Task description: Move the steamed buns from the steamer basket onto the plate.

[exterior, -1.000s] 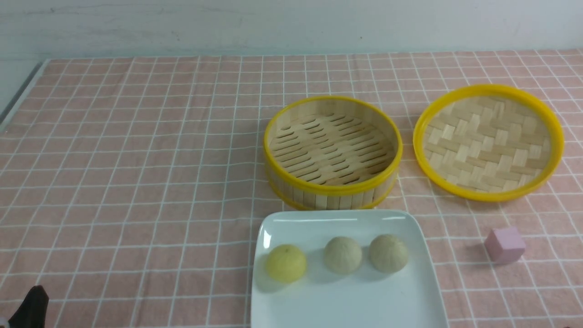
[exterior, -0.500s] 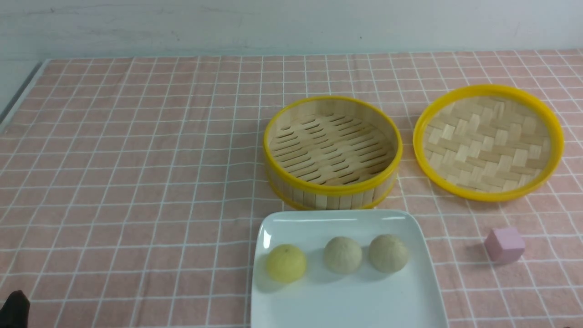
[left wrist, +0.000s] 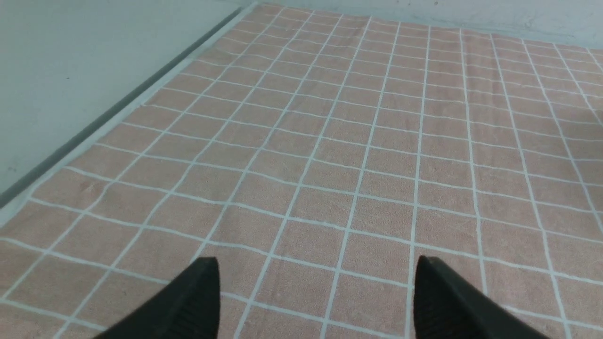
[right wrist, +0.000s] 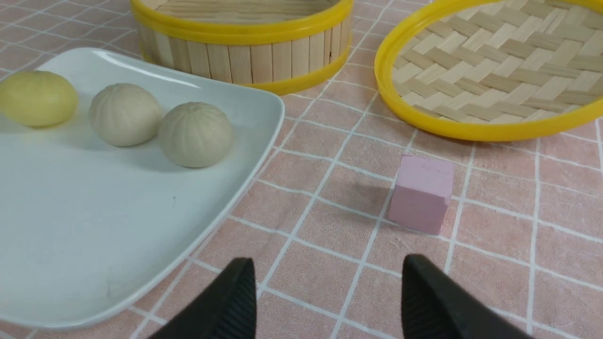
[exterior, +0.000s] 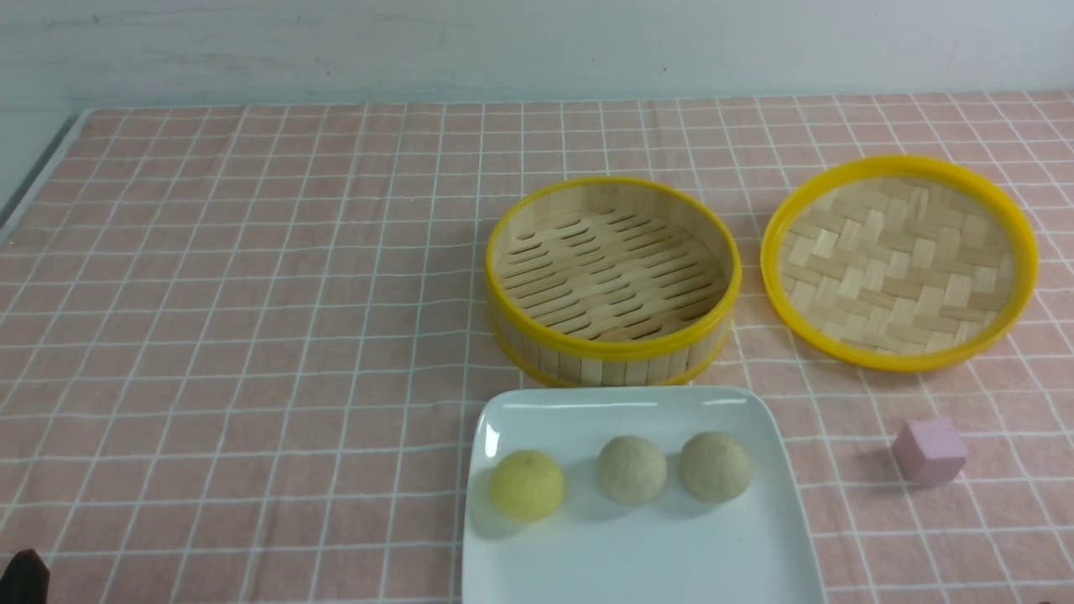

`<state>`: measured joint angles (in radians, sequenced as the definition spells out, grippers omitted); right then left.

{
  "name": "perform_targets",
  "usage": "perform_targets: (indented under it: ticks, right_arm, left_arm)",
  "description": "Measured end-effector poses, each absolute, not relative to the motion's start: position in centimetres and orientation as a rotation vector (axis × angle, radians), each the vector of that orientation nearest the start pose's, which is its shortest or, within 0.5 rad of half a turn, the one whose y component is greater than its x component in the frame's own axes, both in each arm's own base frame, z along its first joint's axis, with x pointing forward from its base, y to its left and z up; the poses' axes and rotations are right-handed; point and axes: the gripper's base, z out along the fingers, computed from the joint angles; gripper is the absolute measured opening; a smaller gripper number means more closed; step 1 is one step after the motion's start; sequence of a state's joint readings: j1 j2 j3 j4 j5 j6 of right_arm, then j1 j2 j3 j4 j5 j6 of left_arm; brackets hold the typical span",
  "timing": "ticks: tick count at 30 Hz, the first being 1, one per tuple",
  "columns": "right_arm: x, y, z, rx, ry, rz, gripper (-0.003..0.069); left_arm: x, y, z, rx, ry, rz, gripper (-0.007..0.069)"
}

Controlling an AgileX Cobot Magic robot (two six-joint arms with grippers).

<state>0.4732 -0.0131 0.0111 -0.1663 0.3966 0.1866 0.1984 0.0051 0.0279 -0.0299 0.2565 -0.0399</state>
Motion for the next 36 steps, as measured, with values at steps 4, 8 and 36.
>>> perform_targets:
  ticks: [4,8,36]
  right_arm:
    - [4.86,1.83,17.5,-0.368,1.846,0.288,0.0422]
    - [4.86,1.83,17.5,-0.368,1.846,0.288,0.0422]
    - [4.86,1.83,17.5,-0.368,1.846,0.288,0.0422]
  left_arm:
    - [5.34,1.07,17.76,-0.231,1.783,0.1,0.0545]
    - [5.16,1.32,17.29,-0.298,1.827,0.095,0.0545]
    - [5.06,1.56,17.23,-0.28,1.844,0.15,0.0545]
